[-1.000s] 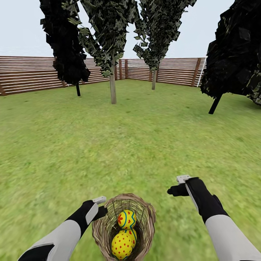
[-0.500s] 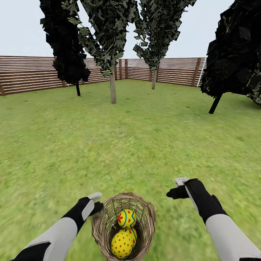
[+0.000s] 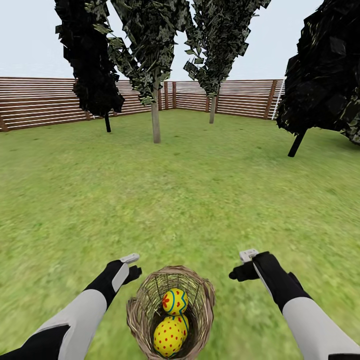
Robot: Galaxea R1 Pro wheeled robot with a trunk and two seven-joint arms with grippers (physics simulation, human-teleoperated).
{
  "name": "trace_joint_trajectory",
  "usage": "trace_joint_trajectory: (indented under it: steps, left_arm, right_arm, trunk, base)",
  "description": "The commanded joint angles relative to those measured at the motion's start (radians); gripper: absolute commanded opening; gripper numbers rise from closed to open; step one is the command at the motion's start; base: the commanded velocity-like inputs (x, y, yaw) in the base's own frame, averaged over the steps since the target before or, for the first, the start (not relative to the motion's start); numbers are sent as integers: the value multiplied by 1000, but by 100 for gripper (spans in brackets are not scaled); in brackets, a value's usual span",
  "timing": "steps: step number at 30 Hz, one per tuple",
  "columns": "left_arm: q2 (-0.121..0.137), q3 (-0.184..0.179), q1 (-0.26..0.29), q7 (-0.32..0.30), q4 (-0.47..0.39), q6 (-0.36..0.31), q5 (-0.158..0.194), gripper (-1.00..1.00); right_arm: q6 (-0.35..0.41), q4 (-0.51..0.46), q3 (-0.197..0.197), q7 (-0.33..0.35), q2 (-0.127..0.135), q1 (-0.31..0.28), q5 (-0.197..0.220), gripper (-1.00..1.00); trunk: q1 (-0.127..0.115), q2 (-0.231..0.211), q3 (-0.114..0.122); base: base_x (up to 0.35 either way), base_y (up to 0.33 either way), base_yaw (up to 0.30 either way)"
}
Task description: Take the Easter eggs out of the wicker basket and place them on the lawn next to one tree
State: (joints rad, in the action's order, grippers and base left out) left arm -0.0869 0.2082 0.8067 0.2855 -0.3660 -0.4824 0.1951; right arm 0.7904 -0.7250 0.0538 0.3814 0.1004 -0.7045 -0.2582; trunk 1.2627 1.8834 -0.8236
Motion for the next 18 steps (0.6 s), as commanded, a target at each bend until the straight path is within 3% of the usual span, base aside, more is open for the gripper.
trace_joint_trajectory:
  steps: [1, 7, 9, 12, 18]
  left_arm:
    - [-1, 1, 0, 7, -2, -4, 11, 100]
    - [-2, 0, 0, 11, 0, -16, 10, 100]
    - [-2, 0, 0, 14, 0, -53, 10, 100]
    - [-3, 3, 0, 16, -4, -225, 10, 100]
    - [-4, 3, 0, 17, -2, -285, 11, 100]
  right_arm:
    - [3, 4, 3, 8, 1, -1, -10, 100]
    - [12, 12, -4, 10, 1, -1, -4, 100]
    - [13, 6, -4, 10, 1, -1, -3, 100]
    - [15, 1, -3, 10, -3, 0, -4, 100]
    - [16, -1, -5, 10, -1, 0, -3, 100]
  trunk:
    - [0, 0, -1]
    - [0, 0, -1]
    - [0, 0, -1]
    - [0, 0, -1]
    - [4, 7, -4]
  base:
    - [0, 0, 0]
    - [0, 0, 0]
    - [0, 0, 0]
    - [0, 0, 0]
    - [0, 0, 0]
